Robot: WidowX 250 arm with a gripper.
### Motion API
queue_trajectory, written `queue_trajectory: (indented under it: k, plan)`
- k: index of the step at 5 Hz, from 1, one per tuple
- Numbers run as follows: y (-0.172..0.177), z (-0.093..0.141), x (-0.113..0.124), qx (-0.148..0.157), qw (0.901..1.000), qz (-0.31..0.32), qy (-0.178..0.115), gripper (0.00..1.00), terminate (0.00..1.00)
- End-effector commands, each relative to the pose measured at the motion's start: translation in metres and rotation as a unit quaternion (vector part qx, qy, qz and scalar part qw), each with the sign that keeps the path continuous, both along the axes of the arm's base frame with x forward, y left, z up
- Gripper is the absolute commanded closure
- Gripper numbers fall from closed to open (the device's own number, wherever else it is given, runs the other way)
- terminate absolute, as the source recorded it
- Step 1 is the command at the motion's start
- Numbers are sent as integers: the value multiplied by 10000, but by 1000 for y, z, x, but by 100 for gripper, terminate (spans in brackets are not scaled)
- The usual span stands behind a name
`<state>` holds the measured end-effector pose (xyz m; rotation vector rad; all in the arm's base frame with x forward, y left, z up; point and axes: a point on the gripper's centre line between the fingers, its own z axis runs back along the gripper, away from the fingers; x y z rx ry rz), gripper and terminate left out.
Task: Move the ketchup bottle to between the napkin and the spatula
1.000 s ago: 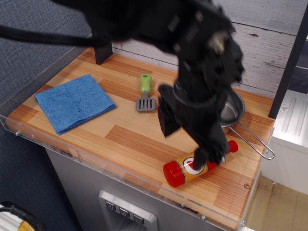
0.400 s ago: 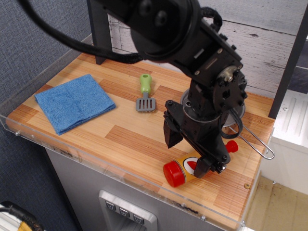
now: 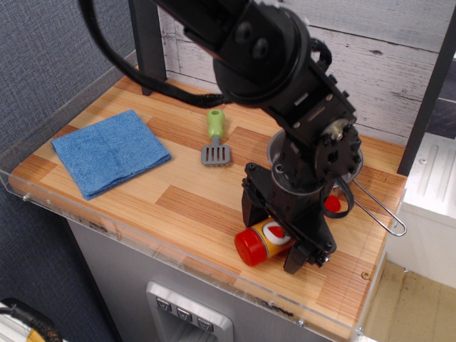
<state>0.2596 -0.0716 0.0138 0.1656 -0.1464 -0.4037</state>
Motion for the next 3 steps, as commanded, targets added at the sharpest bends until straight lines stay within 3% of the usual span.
queue_trajectory:
  k: [1, 3]
  plan:
    - [-1, -5, -8, -61, 9999, -4, -104, 100, 0]
    - [1, 0, -9, -60, 9998, -23, -172, 100, 0]
